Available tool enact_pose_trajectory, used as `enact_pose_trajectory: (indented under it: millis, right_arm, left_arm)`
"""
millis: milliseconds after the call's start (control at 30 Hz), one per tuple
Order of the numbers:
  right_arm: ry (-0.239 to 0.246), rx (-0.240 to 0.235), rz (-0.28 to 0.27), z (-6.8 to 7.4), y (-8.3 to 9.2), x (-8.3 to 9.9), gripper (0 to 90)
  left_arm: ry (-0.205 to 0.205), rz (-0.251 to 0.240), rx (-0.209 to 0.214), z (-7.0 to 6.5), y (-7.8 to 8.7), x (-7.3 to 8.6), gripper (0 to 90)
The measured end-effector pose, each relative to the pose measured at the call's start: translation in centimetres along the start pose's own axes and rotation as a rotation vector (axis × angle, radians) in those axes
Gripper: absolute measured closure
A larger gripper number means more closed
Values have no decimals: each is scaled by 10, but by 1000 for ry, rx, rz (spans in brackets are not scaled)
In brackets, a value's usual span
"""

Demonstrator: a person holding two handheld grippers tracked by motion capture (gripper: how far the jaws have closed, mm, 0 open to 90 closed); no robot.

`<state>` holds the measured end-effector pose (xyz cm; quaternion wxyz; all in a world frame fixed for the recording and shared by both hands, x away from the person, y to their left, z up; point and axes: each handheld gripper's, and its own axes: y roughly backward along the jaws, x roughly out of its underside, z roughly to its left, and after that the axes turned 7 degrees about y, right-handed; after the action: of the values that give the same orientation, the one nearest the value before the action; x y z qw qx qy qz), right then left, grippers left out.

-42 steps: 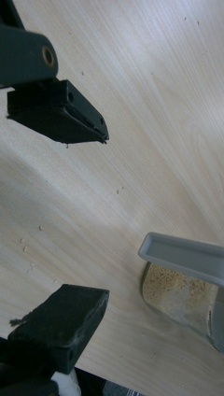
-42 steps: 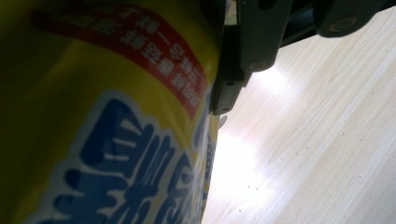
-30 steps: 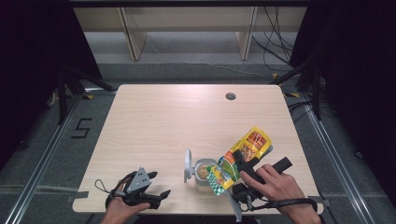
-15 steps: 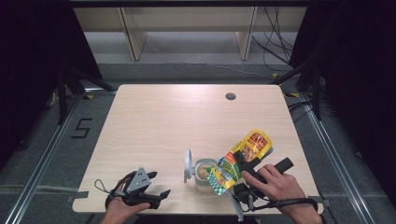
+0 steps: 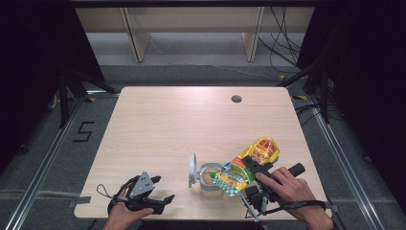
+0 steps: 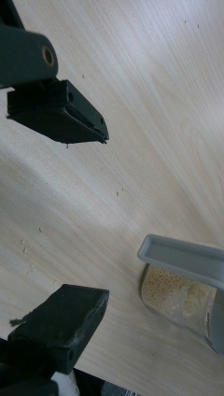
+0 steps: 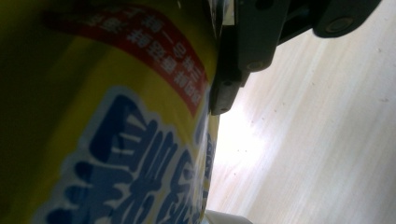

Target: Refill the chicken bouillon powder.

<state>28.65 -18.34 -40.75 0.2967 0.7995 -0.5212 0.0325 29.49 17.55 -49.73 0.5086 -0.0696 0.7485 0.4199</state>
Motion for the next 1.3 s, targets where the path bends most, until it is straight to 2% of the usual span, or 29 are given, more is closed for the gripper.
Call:
enact_pose_trajectory:
  millis: [33,67,133,167,200,233,267,300,333,400,467,533,600,667,733,767,800,833,867,900,933,967,1000,1067,1133,1167,1233,1267,1300]
  right_arm:
    - [0,0,0,0,0,0,591]
    - [-39,1,-29,2,0,4,594]
    - [-63,3,-58,3,-2,7,597]
    - [-106,-3,-62,6,-3,8,599]
    - [-107,-3,-66,7,-4,10,601]
    - [-100,-5,-70,6,-4,11,604]
    - [-144,-3,-92,9,-6,12,608]
    - [-144,-3,-92,9,-6,12,608]
    - [-203,-9,-126,13,-8,17,617]
    - [-265,-27,-139,18,-9,18,622]
    - [-268,-24,-160,21,-11,20,630]
    - [-368,-36,-167,28,-11,22,643]
    - [-375,-27,-187,27,-11,23,656]
    - [-352,-25,-204,24,-12,24,660]
    - [-438,-31,-210,29,-12,26,677]
    - [-405,-24,-228,27,-14,29,682]
    - [-413,-23,-226,28,-13,30,694]
    - [-466,-23,-220,32,-13,30,703]
    - [-471,-13,-231,32,-14,31,711]
    - [-435,-6,-239,29,-14,33,715]
    - [-494,-20,-234,32,-14,34,720]
    - [-472,-4,-256,31,-15,36,723]
    - [-530,-13,-258,34,-15,36,726]
    - [-585,-20,-277,37,-17,38,730]
    - [-582,-11,-303,37,-18,40,734]
    - [-619,-13,-305,39,-19,40,736]
    - [-621,-3,-318,39,-19,42,738]
    - [-673,-6,-344,40,-20,45,742]
    - [-669,4,-357,40,-20,47,744]
  left_arm:
    - [0,0,0,0,0,0,191]
    - [-1,-4,-2,0,0,0,191]
    - [-1,-4,-1,0,0,0,191]
    - [5,-4,3,0,0,0,191]
    - [-8,6,-4,1,0,0,191]
    - [5,-4,3,0,0,0,191]
    - [-6,6,1,1,1,0,191]
    - [-6,6,1,1,1,0,191]
    - [7,-4,3,0,0,0,191]
    - [7,-3,3,0,0,0,191]
    - [2,-5,3,0,0,0,191]
    - [3,-1,5,1,0,0,191]
    - [2,0,6,1,0,0,191]
    - [-9,0,-1,1,1,0,191]
    - [-6,-2,-3,1,1,0,191]
    - [-6,-2,-3,1,1,0,191]
    - [-7,-1,-4,1,1,0,191]
    - [-7,-1,-4,1,1,0,191]
    - [-7,-3,-3,1,1,0,191]
    - [-7,-2,-3,1,1,0,191]
    - [-7,-2,-3,1,1,0,191]
    - [-3,-2,-2,1,1,0,191]
    - [-4,-2,-2,1,1,0,191]
    - [-7,-2,-3,1,1,0,191]
    - [-7,-1,-2,1,1,0,191]
    - [-7,0,-2,1,1,0,191]
    - [-4,0,-1,1,1,0,191]
    - [-5,1,-1,0,1,0,191]
    - [-5,1,-1,0,1,0,191]
